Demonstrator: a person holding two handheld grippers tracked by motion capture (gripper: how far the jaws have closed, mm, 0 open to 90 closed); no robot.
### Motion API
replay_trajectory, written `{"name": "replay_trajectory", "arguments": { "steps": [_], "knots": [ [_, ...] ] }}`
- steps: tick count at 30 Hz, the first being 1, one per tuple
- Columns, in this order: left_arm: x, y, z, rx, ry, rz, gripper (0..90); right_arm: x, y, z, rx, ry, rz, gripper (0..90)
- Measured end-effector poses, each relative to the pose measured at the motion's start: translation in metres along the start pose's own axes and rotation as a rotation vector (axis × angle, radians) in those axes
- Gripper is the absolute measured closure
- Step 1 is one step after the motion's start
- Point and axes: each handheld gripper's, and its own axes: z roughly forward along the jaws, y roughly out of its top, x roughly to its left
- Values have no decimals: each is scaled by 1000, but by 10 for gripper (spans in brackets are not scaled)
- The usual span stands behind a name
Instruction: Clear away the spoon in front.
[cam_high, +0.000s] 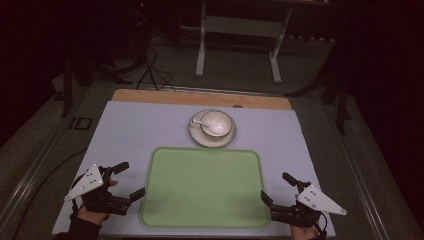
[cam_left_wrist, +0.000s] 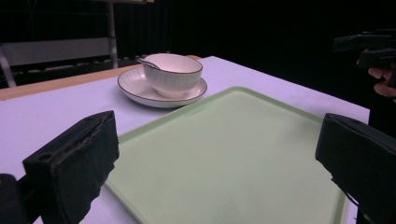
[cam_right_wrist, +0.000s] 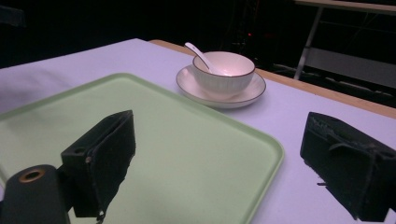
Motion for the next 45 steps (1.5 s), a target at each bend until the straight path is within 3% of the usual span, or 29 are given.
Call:
{"name": "replay_trajectory", "arguments": {
  "steps": [12, 14, 16, 19, 28, 33, 41, 45],
  "knots": [
    [-3, 1, 1, 28, 7, 12, 0, 3, 1, -1, -5, -20, -25, 102],
    [-3, 2, 0, 48, -23, 8, 0, 5, 2, -2, -8, -22, -34, 102],
    [-4, 5, -1, 57, -85, -13, 0, 5, 3, -2, -7, -21, -47, 102],
    [-7, 9, 0, 50, -113, -37, 0, 6, 2, 0, 11, -13, -48, 103],
    [-38, 29, 10, 108, -166, 72, 0, 7, 4, 0, -17, -4, -43, 103],
    [-51, 48, 21, 131, -212, 115, 0, 7, 4, 0, -22, -6, -45, 103],
    [-57, 74, 43, 173, -251, 173, 1, 7, 5, 0, -24, -6, -43, 102],
    [-55, 81, 52, 176, -233, 182, 1, 8, 5, 0, -24, -4, -44, 102]
  ]
}}
